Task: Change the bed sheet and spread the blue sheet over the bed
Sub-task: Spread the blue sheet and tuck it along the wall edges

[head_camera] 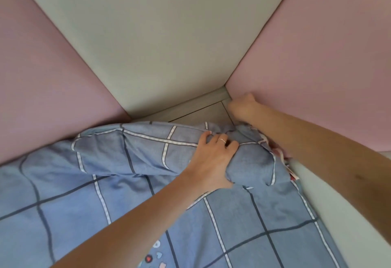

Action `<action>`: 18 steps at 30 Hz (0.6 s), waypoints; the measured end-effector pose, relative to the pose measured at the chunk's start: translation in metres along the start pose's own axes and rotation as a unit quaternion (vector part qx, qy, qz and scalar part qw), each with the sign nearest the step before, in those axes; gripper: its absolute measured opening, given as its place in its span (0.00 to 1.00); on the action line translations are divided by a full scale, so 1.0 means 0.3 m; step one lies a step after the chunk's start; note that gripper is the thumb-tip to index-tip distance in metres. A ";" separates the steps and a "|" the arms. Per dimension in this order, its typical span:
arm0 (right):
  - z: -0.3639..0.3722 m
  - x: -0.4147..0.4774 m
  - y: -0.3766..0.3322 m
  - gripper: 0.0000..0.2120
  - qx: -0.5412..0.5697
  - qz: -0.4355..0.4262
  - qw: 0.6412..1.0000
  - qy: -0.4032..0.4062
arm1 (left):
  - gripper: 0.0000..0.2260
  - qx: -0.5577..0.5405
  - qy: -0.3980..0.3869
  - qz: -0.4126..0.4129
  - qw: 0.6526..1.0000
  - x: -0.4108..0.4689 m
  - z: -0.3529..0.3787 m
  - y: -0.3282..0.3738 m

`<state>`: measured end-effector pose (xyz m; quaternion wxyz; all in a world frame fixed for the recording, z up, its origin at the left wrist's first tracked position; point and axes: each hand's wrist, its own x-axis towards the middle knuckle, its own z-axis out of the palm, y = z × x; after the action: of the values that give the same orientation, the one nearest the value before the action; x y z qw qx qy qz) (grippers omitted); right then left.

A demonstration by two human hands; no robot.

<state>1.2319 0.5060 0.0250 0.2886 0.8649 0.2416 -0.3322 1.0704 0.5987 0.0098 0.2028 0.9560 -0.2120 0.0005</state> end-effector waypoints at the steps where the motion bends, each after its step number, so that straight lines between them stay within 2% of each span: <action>1: -0.043 -0.017 0.011 0.14 -0.001 -0.016 0.999 0.047 | 0.35 0.001 -0.003 -0.001 1.000 0.000 0.000 -0.002; 2: -0.069 -0.031 0.014 0.14 0.022 -0.038 0.996 0.082 | 0.35 0.006 -0.007 -0.001 1.000 0.002 -0.003 -0.003; 3: -0.088 -0.058 0.008 0.14 0.087 -0.069 0.991 0.073 | 0.35 0.010 -0.007 0.002 1.000 0.005 -0.005 0.000; 4: -0.094 -0.082 -0.002 0.18 0.168 -0.097 0.981 0.000 | 0.34 0.010 -0.004 0.004 1.000 0.005 -0.010 0.006; 6: -0.053 -0.128 -0.024 0.29 0.283 -0.093 0.931 -0.211 | 0.31 -0.001 0.005 0.010 1.000 -0.006 -0.021 0.019; 8: 0.014 -0.160 -0.026 0.26 0.348 -0.041 0.874 -0.337 | 0.30 0.003 0.013 0.020 1.000 -0.025 -0.025 0.026; 9: 0.053 -0.150 -0.017 0.24 0.393 -0.012 0.849 -0.353 | 0.29 0.006 0.009 0.019 1.000 -0.035 -0.029 0.028; 10: 0.073 -0.149 -0.007 0.23 0.438 0.007 0.825 -0.357 | 0.29 0.004 0.008 0.013 1.000 -0.039 -0.034 0.023; 12: 0.116 -0.115 0.065 0.33 0.543 0.017 0.774 -0.326 | 0.27 -0.025 0.008 -0.014 1.000 -0.008 -0.063 -0.007; 13: 0.107 -0.119 0.102 0.35 0.590 0.027 0.752 -0.294 | 0.26 -0.046 -0.004 -0.037 0.998 0.028 -0.089 -0.034; 15: 0.040 -0.155 0.146 0.33 0.680 0.075 0.697 -0.212 | 0.23 -0.106 -0.073 -0.105 0.986 0.133 -0.135 -0.116; 16: 0.018 -0.164 0.185 0.36 0.702 0.084 0.689 -0.162 | 0.23 -0.150 -0.114 -0.134 0.973 0.191 -0.154 -0.155; 18: -0.042 -0.167 0.256 0.44 0.716 0.025 0.691 -0.095 | 0.22 -0.238 -0.191 -0.160 0.939 0.307 -0.166 -0.234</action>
<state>1.2510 0.4480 0.0946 -0.3889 0.7788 -0.1204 -0.4772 1.1869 0.6388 0.0363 0.3772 0.8834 -0.0850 -0.2646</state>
